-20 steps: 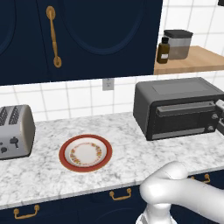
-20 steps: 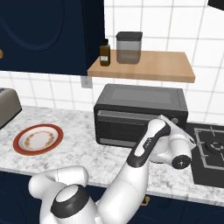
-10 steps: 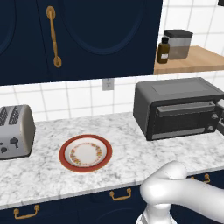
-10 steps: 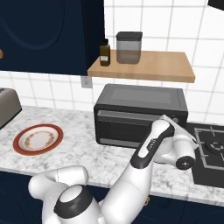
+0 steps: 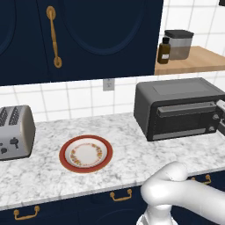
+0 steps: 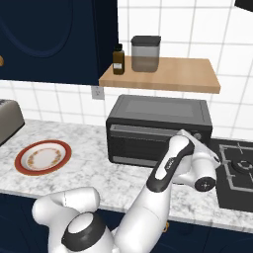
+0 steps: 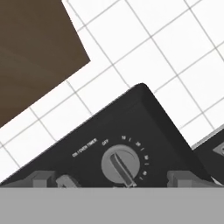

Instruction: Pick up the kebab skewer and baguette bread, and place them inside the toaster oven. Close the toaster oven door and start by setting the timer.

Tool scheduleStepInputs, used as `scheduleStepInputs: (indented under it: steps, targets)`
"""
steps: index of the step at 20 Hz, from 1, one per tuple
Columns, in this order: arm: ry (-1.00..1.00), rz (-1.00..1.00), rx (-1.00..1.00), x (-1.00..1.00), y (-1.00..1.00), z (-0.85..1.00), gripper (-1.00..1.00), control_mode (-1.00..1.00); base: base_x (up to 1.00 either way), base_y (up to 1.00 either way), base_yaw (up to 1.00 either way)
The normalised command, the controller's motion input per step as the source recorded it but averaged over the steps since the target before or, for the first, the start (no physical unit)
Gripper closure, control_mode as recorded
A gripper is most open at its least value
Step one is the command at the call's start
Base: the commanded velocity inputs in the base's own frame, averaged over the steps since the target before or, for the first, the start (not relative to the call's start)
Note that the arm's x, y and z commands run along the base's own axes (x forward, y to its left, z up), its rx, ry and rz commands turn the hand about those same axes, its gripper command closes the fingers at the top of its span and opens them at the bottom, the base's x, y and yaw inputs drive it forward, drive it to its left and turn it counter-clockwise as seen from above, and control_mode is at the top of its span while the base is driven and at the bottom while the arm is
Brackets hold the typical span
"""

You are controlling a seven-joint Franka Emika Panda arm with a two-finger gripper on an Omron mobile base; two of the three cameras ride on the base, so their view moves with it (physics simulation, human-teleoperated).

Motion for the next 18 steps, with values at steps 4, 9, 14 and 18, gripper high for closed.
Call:
scheduleStepInputs:
  steps: [4, 9, 14, 18]
  targets:
    - [0.0, 0.0, 0.01, 0.1, -0.13, 0.04, -1.0, -1.0, 0.0, 0.0, 0.0]
    - [0.0, 0.0, 0.0, 0.07, -0.11, 0.0, -1.0, -1.0, 0.0, 0.0, 0.0]
    - [0.0, 0.0, 0.0, 0.0, 0.0, -0.02, -1.0, -1.0, 0.0, 0.0, 0.0]
    - [0.0, 0.0, 0.0, 0.0, 0.04, -0.03, -1.0, -1.0, 0.0, 0.0, 0.0]
